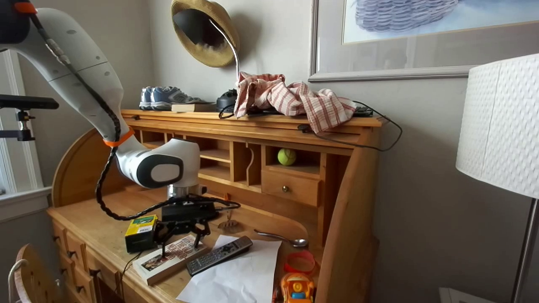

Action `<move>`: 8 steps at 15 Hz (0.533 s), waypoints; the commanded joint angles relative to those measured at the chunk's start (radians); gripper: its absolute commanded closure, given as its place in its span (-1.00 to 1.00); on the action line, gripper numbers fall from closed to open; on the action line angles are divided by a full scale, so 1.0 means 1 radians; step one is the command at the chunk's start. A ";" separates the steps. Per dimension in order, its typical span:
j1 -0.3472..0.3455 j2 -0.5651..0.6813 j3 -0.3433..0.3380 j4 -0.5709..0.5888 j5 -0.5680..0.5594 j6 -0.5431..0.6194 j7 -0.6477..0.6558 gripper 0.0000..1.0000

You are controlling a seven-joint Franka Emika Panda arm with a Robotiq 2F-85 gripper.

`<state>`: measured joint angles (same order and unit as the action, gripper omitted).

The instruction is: Put the white book on the top shelf

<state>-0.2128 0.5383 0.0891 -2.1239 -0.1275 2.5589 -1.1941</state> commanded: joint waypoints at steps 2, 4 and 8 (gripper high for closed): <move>-0.025 0.006 0.013 -0.024 0.008 -0.049 -0.148 -1.00; -0.026 0.000 0.013 -0.034 0.015 -0.082 -0.191 -1.00; -0.009 -0.003 -0.010 -0.042 0.008 -0.127 -0.200 -1.00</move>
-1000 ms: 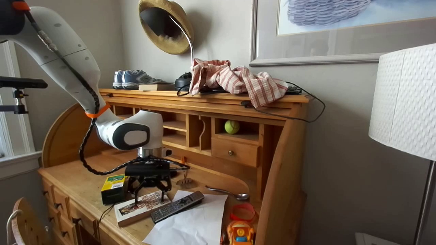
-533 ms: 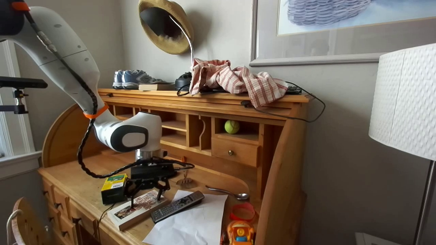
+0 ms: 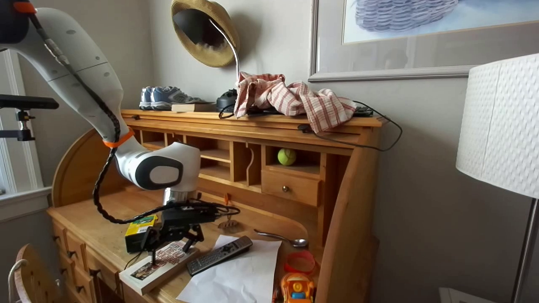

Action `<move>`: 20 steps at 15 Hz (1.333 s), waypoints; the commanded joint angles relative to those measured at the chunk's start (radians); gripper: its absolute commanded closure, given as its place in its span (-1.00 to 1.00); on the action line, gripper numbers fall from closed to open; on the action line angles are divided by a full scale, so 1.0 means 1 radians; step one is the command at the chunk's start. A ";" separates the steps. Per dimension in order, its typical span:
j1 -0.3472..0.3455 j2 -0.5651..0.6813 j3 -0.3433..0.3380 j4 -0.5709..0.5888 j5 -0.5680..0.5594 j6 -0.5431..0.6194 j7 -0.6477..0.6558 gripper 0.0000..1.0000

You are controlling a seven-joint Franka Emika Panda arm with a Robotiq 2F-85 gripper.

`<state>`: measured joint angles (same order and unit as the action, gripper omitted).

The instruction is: Put the white book on the top shelf

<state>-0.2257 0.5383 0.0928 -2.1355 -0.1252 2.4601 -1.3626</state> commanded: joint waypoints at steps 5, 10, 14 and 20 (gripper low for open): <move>0.012 -0.006 -0.027 -0.035 0.006 -0.047 -0.012 -1.00; 0.020 -0.007 -0.038 -0.035 0.006 -0.063 0.008 -1.00; 0.016 -0.027 -0.030 -0.034 0.020 -0.081 0.005 -1.00; 0.021 -0.119 -0.039 -0.053 0.029 -0.161 0.028 -1.00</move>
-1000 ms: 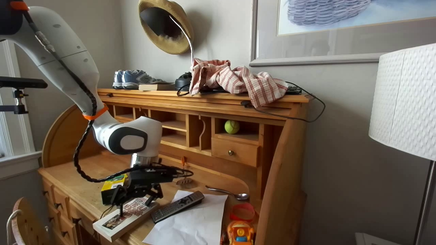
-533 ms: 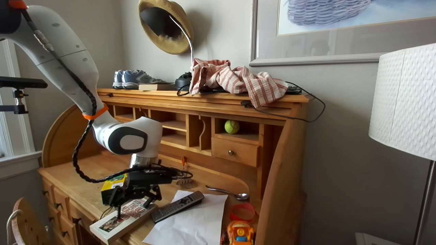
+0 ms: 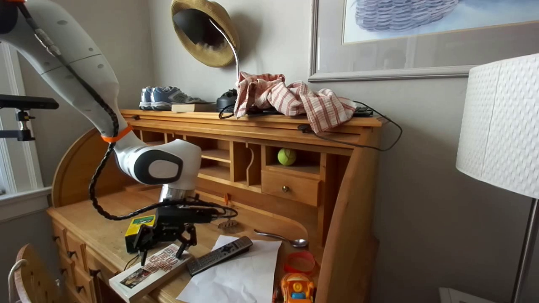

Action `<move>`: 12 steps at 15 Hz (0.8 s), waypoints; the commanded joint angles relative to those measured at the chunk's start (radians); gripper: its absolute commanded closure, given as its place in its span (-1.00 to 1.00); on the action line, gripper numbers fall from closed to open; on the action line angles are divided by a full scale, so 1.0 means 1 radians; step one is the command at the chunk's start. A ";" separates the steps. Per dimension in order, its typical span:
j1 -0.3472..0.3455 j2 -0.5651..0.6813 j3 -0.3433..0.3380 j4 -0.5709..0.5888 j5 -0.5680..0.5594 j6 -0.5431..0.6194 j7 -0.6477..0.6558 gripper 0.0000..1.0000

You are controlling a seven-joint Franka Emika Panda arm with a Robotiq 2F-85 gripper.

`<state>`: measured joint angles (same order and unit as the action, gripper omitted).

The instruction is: Put the white book on the top shelf

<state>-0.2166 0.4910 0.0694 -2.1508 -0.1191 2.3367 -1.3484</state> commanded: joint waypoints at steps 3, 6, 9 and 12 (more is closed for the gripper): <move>0.023 -0.134 -0.037 -0.067 0.027 -0.003 0.094 -1.00; 0.032 -0.212 -0.069 -0.107 0.030 0.004 0.222 -1.00; 0.047 -0.272 -0.123 -0.157 -0.023 -0.027 0.387 -1.00; 0.037 -0.321 -0.166 -0.225 -0.043 -0.010 0.523 -1.00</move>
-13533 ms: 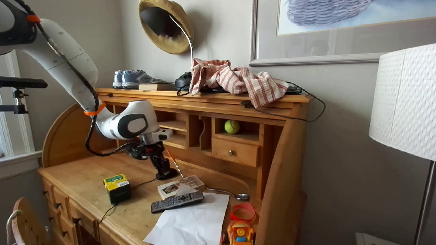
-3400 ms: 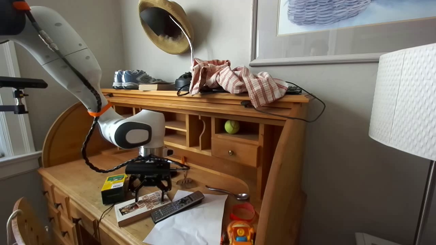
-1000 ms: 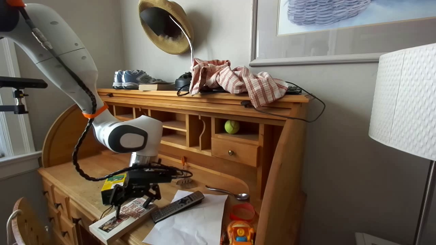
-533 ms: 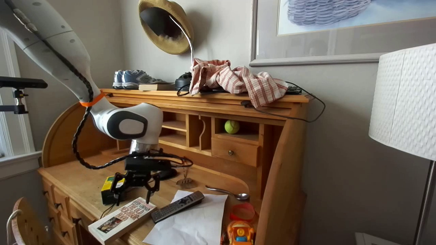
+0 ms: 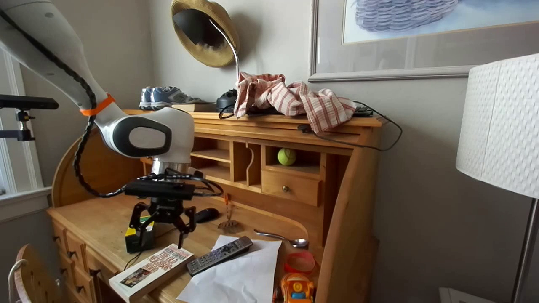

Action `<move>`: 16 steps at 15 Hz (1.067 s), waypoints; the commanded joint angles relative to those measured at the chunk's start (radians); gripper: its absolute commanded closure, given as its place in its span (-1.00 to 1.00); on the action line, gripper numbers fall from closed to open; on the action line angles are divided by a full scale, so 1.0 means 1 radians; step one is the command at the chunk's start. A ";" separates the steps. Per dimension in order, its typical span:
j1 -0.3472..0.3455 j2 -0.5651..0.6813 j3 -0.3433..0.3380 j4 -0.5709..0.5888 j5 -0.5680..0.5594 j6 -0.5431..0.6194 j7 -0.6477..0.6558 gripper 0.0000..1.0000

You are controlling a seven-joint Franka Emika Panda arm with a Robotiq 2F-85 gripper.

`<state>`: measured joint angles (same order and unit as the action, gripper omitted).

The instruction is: Put the white book on the top shelf

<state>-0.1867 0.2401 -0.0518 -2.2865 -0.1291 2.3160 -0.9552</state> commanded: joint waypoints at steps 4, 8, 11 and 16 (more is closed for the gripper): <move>-0.003 -0.110 -0.104 -0.150 -0.065 0.017 0.319 -1.00; -0.010 -0.085 -0.099 -0.123 -0.051 -0.001 0.333 -1.00; -0.035 -0.040 -0.107 -0.065 0.007 -0.071 0.298 -1.00; -0.153 0.057 -0.156 0.056 0.134 -0.244 0.156 -1.00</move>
<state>-0.2683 0.2242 -0.1889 -2.3157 -0.0758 2.1637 -0.6977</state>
